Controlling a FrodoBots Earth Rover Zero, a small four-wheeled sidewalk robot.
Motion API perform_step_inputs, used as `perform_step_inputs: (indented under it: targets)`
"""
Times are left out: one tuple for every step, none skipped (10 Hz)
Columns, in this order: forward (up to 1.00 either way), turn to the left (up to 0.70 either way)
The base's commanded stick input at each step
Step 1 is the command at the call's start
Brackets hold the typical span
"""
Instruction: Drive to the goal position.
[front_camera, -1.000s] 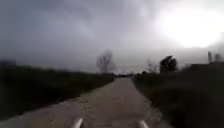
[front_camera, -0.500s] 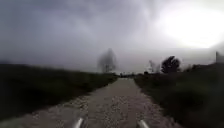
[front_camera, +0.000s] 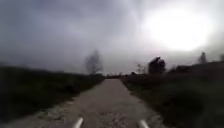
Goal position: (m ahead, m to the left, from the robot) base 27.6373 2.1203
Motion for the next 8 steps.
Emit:
perform_step_inputs:
  targets:
    - [0.7,-0.24]
    - [0.7,-0.35]
    - [0.7,-0.31]
    - [0.7,0.0]
    - [0.7,0.0]
    - [0.7,0.0]
    - [0.7,0.0]
    - [0.7,0.0]
